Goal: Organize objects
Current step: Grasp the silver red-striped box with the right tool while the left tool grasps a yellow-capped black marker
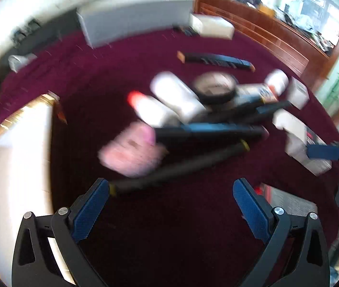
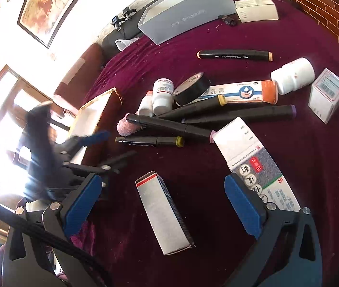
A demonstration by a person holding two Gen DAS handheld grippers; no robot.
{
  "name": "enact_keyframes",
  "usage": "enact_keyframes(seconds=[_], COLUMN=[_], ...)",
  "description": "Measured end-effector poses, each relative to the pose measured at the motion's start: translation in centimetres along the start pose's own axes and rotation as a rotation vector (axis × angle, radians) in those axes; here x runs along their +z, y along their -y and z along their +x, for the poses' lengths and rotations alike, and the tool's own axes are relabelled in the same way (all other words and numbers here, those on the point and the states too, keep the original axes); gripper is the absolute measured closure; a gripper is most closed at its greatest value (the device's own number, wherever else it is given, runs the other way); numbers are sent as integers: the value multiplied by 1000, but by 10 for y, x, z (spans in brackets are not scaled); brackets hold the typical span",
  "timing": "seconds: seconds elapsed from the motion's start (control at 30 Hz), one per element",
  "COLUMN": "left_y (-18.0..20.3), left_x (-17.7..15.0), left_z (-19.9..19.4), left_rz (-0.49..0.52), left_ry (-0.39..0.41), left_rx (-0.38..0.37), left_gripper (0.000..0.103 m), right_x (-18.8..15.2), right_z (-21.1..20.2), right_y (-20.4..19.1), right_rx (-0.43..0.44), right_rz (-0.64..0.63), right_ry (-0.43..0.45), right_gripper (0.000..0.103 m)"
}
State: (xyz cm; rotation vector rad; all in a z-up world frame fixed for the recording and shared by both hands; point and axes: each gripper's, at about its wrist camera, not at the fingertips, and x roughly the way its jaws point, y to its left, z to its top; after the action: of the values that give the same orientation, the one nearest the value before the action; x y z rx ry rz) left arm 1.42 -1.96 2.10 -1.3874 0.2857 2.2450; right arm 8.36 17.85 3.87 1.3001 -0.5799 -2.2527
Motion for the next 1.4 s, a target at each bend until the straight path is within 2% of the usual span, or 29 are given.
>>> enact_keyframes(seconds=[0.17, 0.27, 0.37, 0.43, 0.47, 0.53, 0.6, 0.63, 0.73, 0.77, 0.83, 0.9, 0.93, 0.97, 1.03, 1.1, 1.2, 1.27, 1.3, 1.4], left_y=[25, 34, 32, 31, 29, 28, 21, 19, 3, -3, -10, -12, -10, -9, -8, -4, 1, 5, 4, 4], left_x=[-29, -41, -38, -36, -33, -31, -18, -10, 4, 7, 8, 6, 5, 3, 0, -7, -13, -10, -6, 5], left_z=[-11, -29, -44, -48, -50, -51, -42, -36, -18, -14, -6, 1, 1, 0, 0, -1, -14, -28, -36, -38], left_rz=[82, 150, 177, 170, 162, 178, 211, 217, 195, 176, 146, 136, 147, 156, 154, 166, 204, 219, 242, 307], left_ry=[-63, -36, 50, 72, 89, 126, 119, 114, 58, 35, -22, -78, -78, -88, -129, -163, -146, -97, -50, -1], left_rx=[-240, -201, -66, -28, -7, 88, 172, 185, 180, 146, 57, 21, 28, 13, -101, -193, -233, -213, -168, -72], left_gripper=[3, 3, 3, 3, 3, 3, 3, 3, 3, 3, 3, 3, 3, 3, 3, 3, 3, 3, 3, 3], right_x=[0, 0, 1, -1, -3, -9, -20, -25, -44, -49, -61, -70, -72, -73, -73, -68, -62, -61, -60, -55], right_z=[-7, -9, -9, -10, -12, -14, -15, -13, -6, -4, 6, 21, 28, 34, 42, 41, 38, 36, 34, 31], right_y=[5, 10, 12, 10, 7, -2, -13, -17, -36, -41, -53, -61, -63, -61, -56, -51, -43, -37, -34, -27], right_rx=[50, 74, 77, 85, 85, 62, 17, 2, -29, -51, -125, -210, -254, -288, -321, -330, -315, -311, -304, -274], right_rz=[26, 42, 44, 41, 21, -46, -129, -165, -296, -338, -446, -536, -570, -588, -588, -557, -519, -509, -504, -469], right_ry=[0, 6, 14, 22, 20, 0, -37, -59, -144, -160, -202, -236, -243, -247, -268, -261, -248, -242, -241, -233], right_gripper=[0, 0, 0, 0, 0, 0, 0, 0, 0, 0, 0, 0, 2, 6, 26, 27, 27, 28, 28, 28])
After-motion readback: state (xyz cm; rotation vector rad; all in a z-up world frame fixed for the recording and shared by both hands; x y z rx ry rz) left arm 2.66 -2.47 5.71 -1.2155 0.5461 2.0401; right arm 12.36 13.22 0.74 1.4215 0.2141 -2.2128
